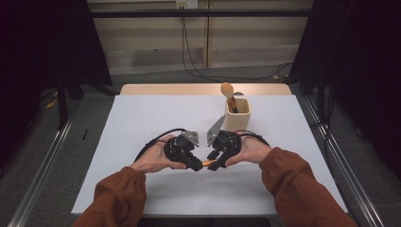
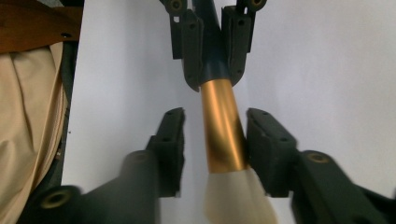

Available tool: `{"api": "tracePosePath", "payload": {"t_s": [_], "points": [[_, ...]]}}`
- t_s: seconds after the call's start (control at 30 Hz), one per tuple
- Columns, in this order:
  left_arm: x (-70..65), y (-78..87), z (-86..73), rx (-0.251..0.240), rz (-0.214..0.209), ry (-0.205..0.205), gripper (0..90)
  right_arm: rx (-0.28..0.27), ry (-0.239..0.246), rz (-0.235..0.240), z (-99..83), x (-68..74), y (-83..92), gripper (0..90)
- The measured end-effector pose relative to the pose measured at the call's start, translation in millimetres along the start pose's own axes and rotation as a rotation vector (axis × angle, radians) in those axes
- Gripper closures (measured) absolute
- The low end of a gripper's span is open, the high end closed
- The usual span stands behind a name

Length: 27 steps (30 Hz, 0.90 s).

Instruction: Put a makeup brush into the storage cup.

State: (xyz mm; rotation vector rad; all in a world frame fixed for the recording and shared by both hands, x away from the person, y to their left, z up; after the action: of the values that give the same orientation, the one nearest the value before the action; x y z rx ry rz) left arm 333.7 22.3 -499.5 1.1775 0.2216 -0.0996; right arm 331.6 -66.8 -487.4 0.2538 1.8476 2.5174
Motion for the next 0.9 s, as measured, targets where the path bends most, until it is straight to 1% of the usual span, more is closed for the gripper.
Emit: {"api": "tracePosePath", "payload": {"t_s": [0.03,0.07,0.13,0.17,0.2,0.23,0.27,0.3,0.33,0.37,0.4,0.43,0.47,0.53,0.57,0.6,0.73,0.77,0.8,0.87,0.9], "points": [[0.7,-0.7,-0.8,0.000,0.006,0.011,74.4,0.000,-0.008,-0.015,-0.7,-2.2,0.0,47.1],[-0.1,-1.3,-2.3,0.007,-0.007,0.009,74.4,-0.003,-0.014,-0.017,-1.3,-3.4,0.4,44.7],[0.2,-1.3,-2.5,-0.006,-0.002,0.022,74.4,-0.016,-0.030,-0.033,-1.1,-6.1,1.9,36.9],[-0.2,-0.6,-3.7,-0.003,-0.016,0.019,74.4,-0.027,-0.034,-0.042,-0.4,-7.5,3.0,34.3],[0.8,-0.5,-4.6,-0.008,-0.003,0.030,74.4,-0.030,-0.038,-0.044,-0.8,-7.7,4.3,32.6],[1.0,0.7,-6.5,-0.005,-0.011,0.035,74.4,-0.032,-0.039,-0.042,-1.3,-8.2,5.3,30.2],[2.5,1.3,-7.8,-0.011,0.003,0.041,74.4,-0.031,-0.046,-0.047,-2.3,-8.8,6.4,26.4],[2.9,2.7,-9.4,-0.015,0.000,0.046,74.4,-0.035,-0.055,-0.065,-3.5,-10.8,7.8,22.6],[3.5,4.4,-11.3,-0.016,-0.002,0.046,74.4,-0.038,-0.067,-0.072,-5.1,-12.0,9.3,21.5],[4.6,5.7,-11.7,-0.034,0.009,0.061,74.4,-0.040,-0.077,-0.075,-6.9,-12.6,10.6,21.2],[5.6,7.7,-13.5,-0.034,0.013,0.063,74.4,-0.048,-0.083,-0.078,-8.1,-13.4,11.8,20.2],[5.7,9.3,-14.3,-0.042,0.008,0.063,74.4,-0.057,-0.087,-0.085,-8.9,-14.6,12.5,18.6],[7.3,10.5,-14.4,-0.057,0.022,0.073,74.4,-0.059,-0.094,-0.092,-10.3,-15.4,13.1,18.0],[10.3,13.2,-15.3,-0.081,0.039,0.094,74.4,-0.070,-0.102,-0.093,-12.2,-15.4,13.5,17.2],[11.6,14.7,-16.5,-0.084,0.039,0.099,74.4,-0.074,-0.108,-0.096,-13.3,-15.5,13.7,16.9],[14.0,16.6,-17.8,-0.093,0.053,0.106,74.4,-0.077,-0.114,-0.099,-14.6,-15.8,13.9,15.9],[16.1,21.2,-22.2,-0.117,0.058,0.131,74.4,-0.077,-0.133,-0.084,-22.0,-15.9,11.6,14.1],[16.6,22.3,-24.0,-0.114,0.055,0.124,74.4,-0.080,-0.142,-0.086,-23.7,-16.0,11.2,13.8],[17.3,22.9,-25.5,-0.120,0.059,0.137,74.4,-0.080,-0.146,-0.087,-25.4,-16.2,10.7,12.8],[18.7,23.1,-27.5,-0.129,0.075,0.143,74.4,-0.090,-0.154,-0.088,-27.6,-15.8,10.7,12.3],[18.9,23.9,-28.8,-0.133,0.076,0.148,74.4,-0.093,-0.158,-0.088,-28.9,-15.3,10.9,12.2]]}}
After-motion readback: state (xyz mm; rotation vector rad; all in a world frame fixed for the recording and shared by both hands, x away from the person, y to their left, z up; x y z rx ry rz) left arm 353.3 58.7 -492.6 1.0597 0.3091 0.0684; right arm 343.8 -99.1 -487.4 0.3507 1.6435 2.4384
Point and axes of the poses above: each handheld gripper's, and its own axes: y roughly backward along the jaws, z roughly out of its top, x roughly to its left, the point moved 9 cm from there along -y, roughly forward along the jaws, and after that the axes turned 13 degrees about x, right-handed, at the moved point
